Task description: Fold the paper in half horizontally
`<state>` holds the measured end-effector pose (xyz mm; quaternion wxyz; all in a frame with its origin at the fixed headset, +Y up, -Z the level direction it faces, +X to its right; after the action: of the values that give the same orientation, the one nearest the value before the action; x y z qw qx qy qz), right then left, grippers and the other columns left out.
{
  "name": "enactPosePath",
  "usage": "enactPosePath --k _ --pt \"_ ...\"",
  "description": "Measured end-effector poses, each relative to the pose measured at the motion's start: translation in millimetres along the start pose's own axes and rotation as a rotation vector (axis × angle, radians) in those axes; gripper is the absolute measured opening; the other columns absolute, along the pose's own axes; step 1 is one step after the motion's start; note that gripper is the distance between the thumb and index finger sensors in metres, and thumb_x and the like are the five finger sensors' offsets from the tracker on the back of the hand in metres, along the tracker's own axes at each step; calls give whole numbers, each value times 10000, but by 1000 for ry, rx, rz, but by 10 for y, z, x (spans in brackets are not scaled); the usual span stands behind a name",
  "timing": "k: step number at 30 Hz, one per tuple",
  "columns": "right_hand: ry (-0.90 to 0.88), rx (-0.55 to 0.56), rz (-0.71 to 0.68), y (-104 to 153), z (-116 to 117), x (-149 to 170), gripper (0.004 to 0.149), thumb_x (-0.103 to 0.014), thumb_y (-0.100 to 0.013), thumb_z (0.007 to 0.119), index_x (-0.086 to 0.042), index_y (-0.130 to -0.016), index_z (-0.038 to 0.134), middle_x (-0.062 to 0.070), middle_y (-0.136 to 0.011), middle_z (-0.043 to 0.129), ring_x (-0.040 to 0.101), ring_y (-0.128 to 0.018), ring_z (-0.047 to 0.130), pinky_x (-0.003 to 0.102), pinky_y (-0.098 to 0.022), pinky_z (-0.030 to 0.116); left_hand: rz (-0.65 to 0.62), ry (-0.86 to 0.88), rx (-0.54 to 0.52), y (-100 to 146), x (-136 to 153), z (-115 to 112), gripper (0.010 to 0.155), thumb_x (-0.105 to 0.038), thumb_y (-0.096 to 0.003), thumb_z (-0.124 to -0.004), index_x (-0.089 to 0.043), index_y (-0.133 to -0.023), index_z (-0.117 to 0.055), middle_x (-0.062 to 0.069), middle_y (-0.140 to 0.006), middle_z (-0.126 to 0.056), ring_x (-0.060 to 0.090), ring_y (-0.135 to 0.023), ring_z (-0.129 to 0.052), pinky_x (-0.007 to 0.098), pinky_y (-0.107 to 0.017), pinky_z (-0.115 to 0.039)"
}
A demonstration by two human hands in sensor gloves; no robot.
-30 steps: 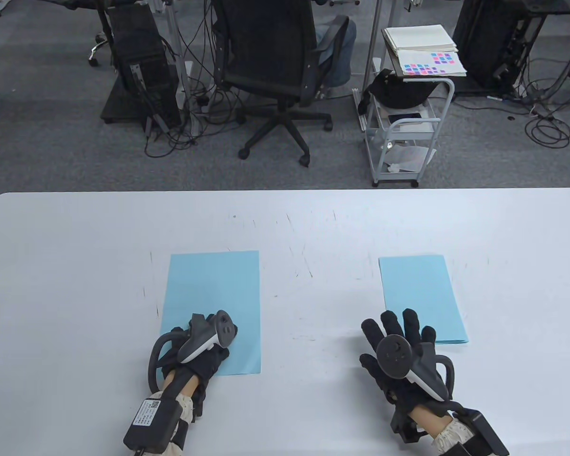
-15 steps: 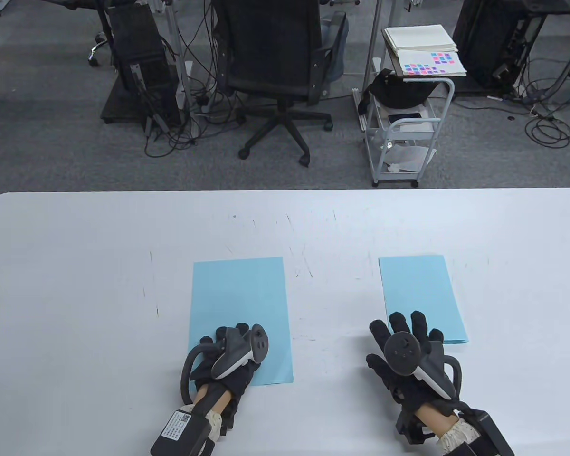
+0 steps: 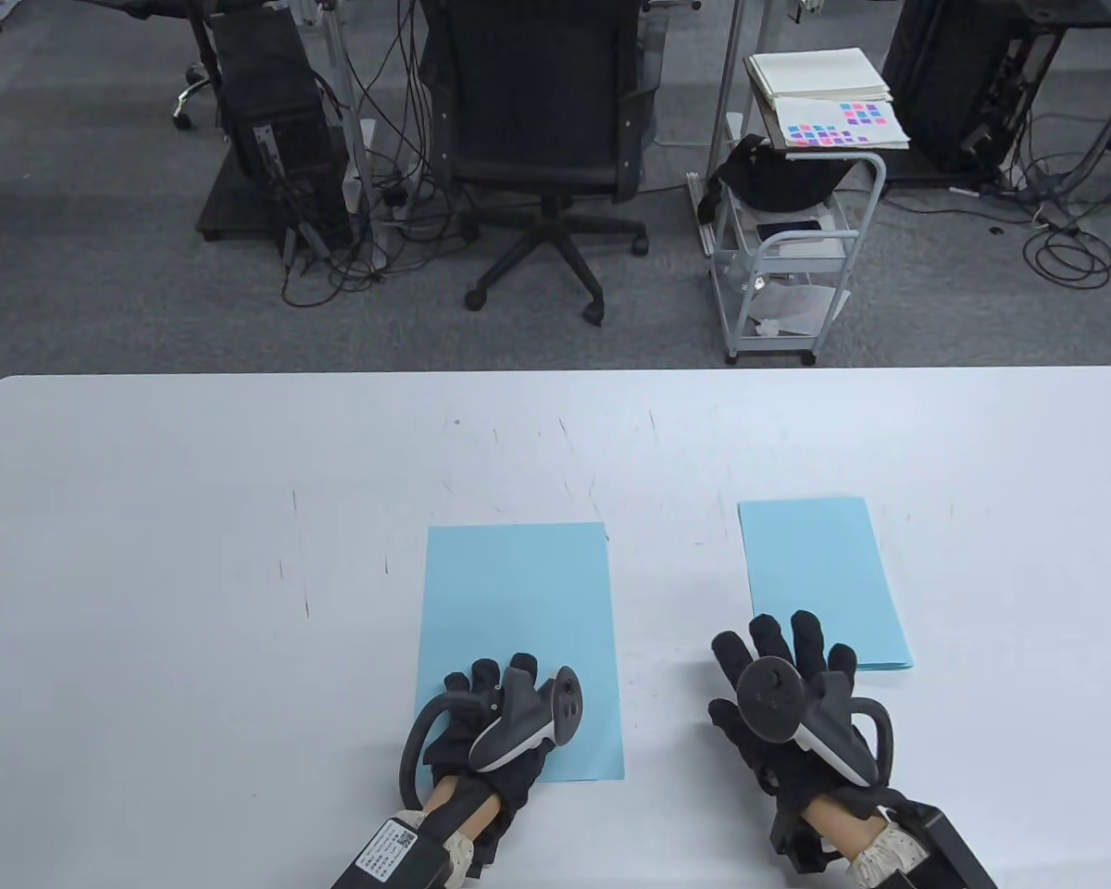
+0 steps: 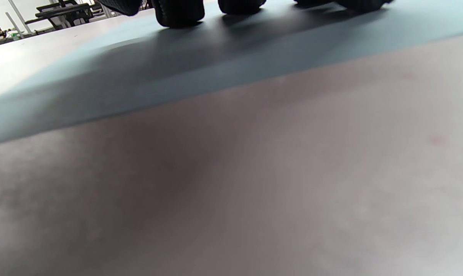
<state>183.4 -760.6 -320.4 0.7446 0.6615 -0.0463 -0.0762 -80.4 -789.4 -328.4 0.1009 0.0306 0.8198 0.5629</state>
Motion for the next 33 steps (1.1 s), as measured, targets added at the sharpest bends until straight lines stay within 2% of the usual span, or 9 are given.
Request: enactPosePath --k 5,12,16,25,27,30,33 --pt "-10 13 -64 29 -32 -184 691 -480 -481 670 -374 -1081 345 14 -1203 185 402 -1038 -31 690 -693 63 -7 12 -9 14 55 48 607 -592 -407 -636 -639 -986 -459 -188 -1204 -424 241 -1159 -515 537 -869 -465" --pt "-18 25 -200 65 -62 -617 626 -407 -494 692 -404 -1060 424 -37 -1208 282 396 -1067 81 678 -720 131 25 2 -141 60 320 344 626 -608 -401 -631 -654 -990 -426 -210 -1214 -371 202 -1185 -409 534 -884 -429" --pt "-26 -36 -229 9 25 -806 604 -410 -487 711 -419 -1045 479 -78 -1202 354 376 -1080 131 672 -725 146 30 54 -165 65 502 519 634 -624 -393 -629 -657 -993 -426 -219 -1218 -372 198 -1192 -398 545 -889 -419" --pt "-4 -237 -237 -141 452 -1017 623 -451 -483 699 -434 -1048 440 -129 -1195 315 339 -1083 114 661 -725 136 81 119 -206 27 936 846 644 -631 -392 -627 -648 -1001 -421 -221 -1221 -372 193 -1196 -399 549 -893 -412" --pt "34 -264 -237 -158 529 -1037 599 -406 -495 690 -454 -1036 439 -148 -1190 297 321 -1083 101 657 -722 111 92 118 -211 -8 1014 904 653 -632 -391 -627 -641 -1007 -410 -223 -1221 -370 190 -1197 -398 549 -894 -410" --pt "80 -324 -227 -175 585 -1023 589 -407 -501 654 -476 -1030 404 -163 -1185 259 314 -1084 90 658 -716 98 113 103 -207 -101 1129 989 675 -634 -390 -626 -624 -1018 -380 -225 -1222 -363 188 -1198 -391 549 -896 -407" --pt "62 -332 -222 -187 596 -1018 584 -403 -502 661 -479 -1026 414 -165 -1182 259 321 -1083 98 657 -718 102 132 136 -183 -240 1242 1039 680 -633 -390 -628 -616 -1019 -371 -249 -1214 -370 170 -1198 -383 543 -897 -407"
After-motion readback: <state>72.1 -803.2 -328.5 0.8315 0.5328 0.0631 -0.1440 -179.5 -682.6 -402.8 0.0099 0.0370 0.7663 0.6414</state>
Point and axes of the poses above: the tracker on the back of each hand, its own x axis roughly to the little-finger side, its own y axis roughly from the fingertips to the wrist, z = x × y, the point moved 3 cm from there along -y, roughly from the wrist to the fingertips
